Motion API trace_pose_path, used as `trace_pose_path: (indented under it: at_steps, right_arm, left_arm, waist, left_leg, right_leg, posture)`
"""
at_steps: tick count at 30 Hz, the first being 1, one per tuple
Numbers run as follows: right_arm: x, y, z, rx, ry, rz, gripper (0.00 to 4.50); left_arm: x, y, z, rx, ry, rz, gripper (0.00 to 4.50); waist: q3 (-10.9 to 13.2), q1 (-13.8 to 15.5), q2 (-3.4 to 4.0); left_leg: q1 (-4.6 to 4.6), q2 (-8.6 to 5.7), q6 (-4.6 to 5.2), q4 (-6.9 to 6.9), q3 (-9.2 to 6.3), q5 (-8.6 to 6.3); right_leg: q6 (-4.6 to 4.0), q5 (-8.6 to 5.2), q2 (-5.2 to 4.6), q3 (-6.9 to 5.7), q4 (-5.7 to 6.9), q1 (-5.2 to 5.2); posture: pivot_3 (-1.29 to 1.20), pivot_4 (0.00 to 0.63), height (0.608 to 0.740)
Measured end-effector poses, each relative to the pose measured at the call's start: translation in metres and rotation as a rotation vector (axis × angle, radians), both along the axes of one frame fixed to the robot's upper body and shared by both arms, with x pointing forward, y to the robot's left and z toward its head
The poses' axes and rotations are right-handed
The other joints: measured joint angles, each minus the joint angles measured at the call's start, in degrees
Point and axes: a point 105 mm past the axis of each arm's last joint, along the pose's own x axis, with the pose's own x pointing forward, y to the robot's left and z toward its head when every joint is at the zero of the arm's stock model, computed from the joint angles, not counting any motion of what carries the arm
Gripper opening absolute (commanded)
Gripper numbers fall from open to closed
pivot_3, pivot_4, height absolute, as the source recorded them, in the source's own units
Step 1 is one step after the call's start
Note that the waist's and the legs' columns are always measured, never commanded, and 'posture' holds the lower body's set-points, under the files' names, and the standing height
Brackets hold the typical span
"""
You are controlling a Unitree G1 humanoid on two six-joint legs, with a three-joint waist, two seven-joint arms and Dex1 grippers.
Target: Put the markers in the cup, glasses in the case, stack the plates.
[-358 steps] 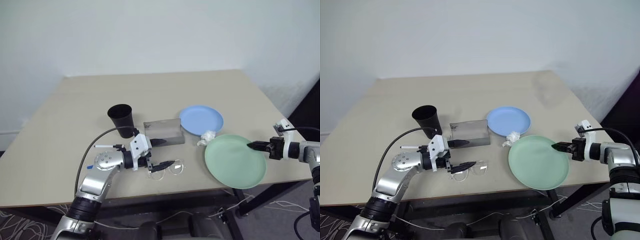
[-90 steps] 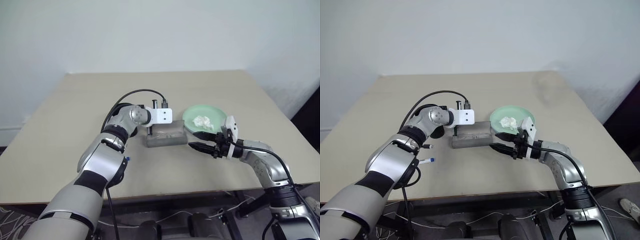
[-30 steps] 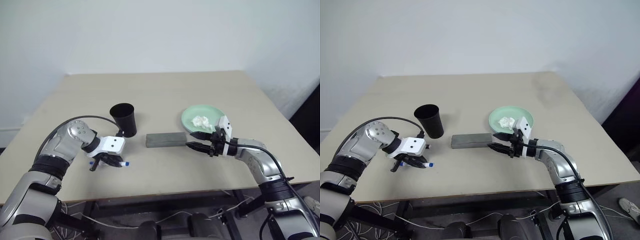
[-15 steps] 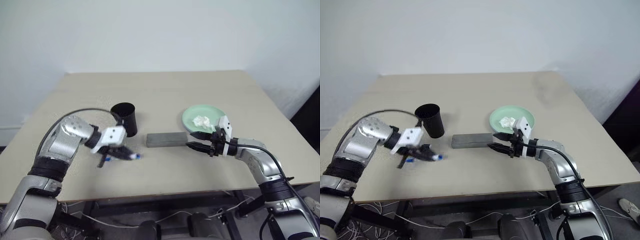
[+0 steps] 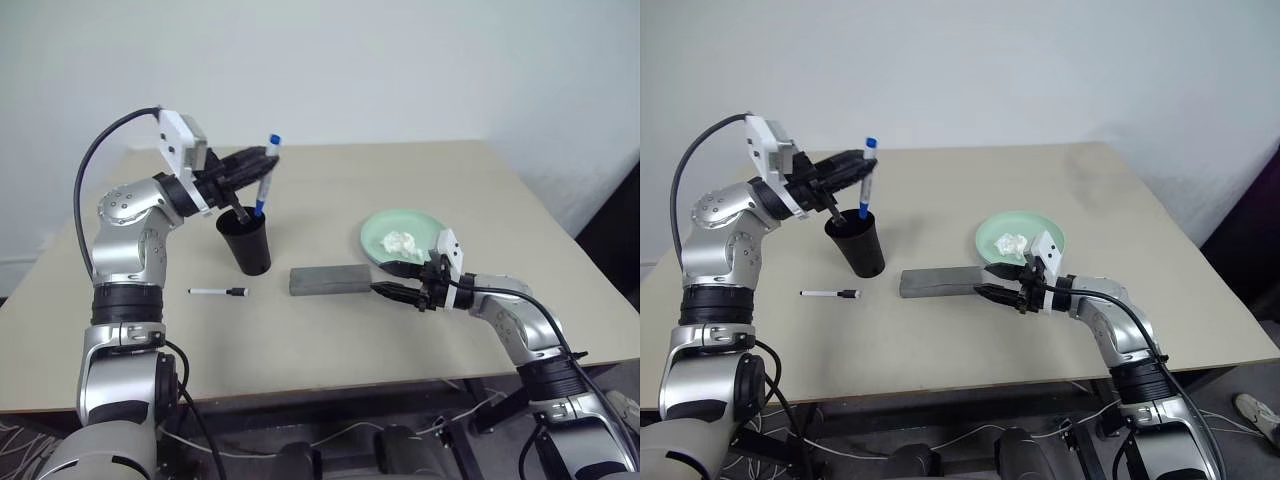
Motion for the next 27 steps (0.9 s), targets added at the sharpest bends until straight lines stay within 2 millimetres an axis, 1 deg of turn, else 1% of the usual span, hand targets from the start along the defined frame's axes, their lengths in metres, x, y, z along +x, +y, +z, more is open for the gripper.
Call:
trace_pose_path:
  at_steps: [2,5,7,12,17,19,20,25,26,27]
  right_arm:
    - [0.002,0.001,0.007,0.012,-0.013,0.003,2.72]
    - [0.006,0.002,0.026,0.048,-0.06,0.015,2.72]
    - [0.006,0.002,0.032,0.053,-0.076,0.02,2.72]
    - [0.006,0.002,0.032,0.053,-0.075,0.024,2.72]
    - [0.004,0.002,0.031,0.052,-0.071,0.022,2.72]
    - [0.004,0.001,0.03,0.052,-0.069,0.021,2.72]
    - [0.004,0.001,0.029,0.051,-0.066,0.019,2.72]
    - [0.003,0.001,0.027,0.051,-0.061,0.017,2.72]
    - [0.003,0.001,0.027,0.051,-0.061,0.017,2.72]
    - [0.003,0.001,0.027,0.051,-0.061,0.017,2.72]
  left_arm:
    - [0.007,0.007,-0.008,-0.036,0.013,0.06,0.12]
    - [0.018,0.021,-0.026,-0.09,0.059,0.155,0.12]
    - [0.021,0.026,-0.035,-0.097,0.081,0.188,0.12]
    - [0.027,0.034,-0.057,-0.128,0.134,0.242,0.12]
    - [0.029,0.033,-0.065,-0.142,0.15,0.247,0.12]
    - [0.029,0.033,-0.07,-0.148,0.166,0.25,0.87]
    - [0.029,0.033,-0.072,-0.15,0.173,0.251,1.14]
    - [0.029,0.028,-0.074,-0.157,0.179,0.234,2.91]
    - [0.029,0.027,-0.074,-0.157,0.179,0.231,3.22]
    - [0.029,0.027,-0.074,-0.156,0.179,0.229,3.22]
  waist:
    - [0.0,0.0,0.0]
    - [0.0,0.0,-0.05]
    - [0.0,0.0,-0.06]
    - [0.0,0.0,-0.07]
    - [0.0,0.0,-0.07]
    - [0.0,0.0,-0.07]
    - [0.0,0.0,-0.07]
    - [0.0,0.0,-0.07]
    - [0.0,0.0,-0.07]
    - [0.0,0.0,-0.07]
  left_leg:
    - [-0.03,-0.04,0.0,0.0,-0.01,0.0]
    - [-0.06,-0.07,0.0,0.0,-0.06,0.0]
    - [-0.08,-0.08,0.0,-0.01,-0.07,-0.01]
    - [-0.11,-0.09,-0.05,-0.02,-0.07,-0.04]
    - [-0.1,-0.09,-0.05,-0.01,-0.06,-0.04]
    - [-0.1,-0.09,-0.05,-0.01,-0.06,-0.03]
    - [-0.1,-0.09,-0.05,-0.01,-0.06,-0.04]
    - [-0.11,-0.09,-0.05,-0.02,-0.06,-0.04]
    - [-0.11,-0.09,-0.05,-0.02,-0.06,-0.04]
    - [-0.11,-0.09,-0.05,-0.02,-0.06,-0.04]
  right_leg:
    - [0.0,0.0,-0.01,0.0,-0.03,0.0]
    - [0.0,0.01,-0.03,-0.01,-0.06,0.01]
    - [0.0,0.01,-0.04,-0.01,-0.09,0.02]
    - [0.01,0.01,-0.05,-0.01,-0.11,0.0]
    - [0.01,0.01,-0.04,-0.01,-0.1,0.01]
    - [0.01,0.01,-0.04,-0.01,-0.1,0.01]
    - [0.01,0.01,-0.04,-0.01,-0.1,0.01]
    - [0.01,0.01,-0.05,0.0,-0.1,0.01]
    - [0.01,0.01,-0.04,-0.01,-0.1,0.01]
    - [0.01,0.01,-0.05,-0.01,-0.1,0.01]
  posture:
    - [0.0,0.0,0.737]
    - [0.0,0.0,0.737]
    - [0.0,0.0,0.737]
    - [0.0,0.0,0.737]
    - [0.0,0.0,0.737]
    - [0.0,0.0,0.737]
    - [0.0,0.0,0.737]
    - [0.0,0.0,0.737]
    - [0.0,0.0,0.737]
    - [0.0,0.0,0.737]
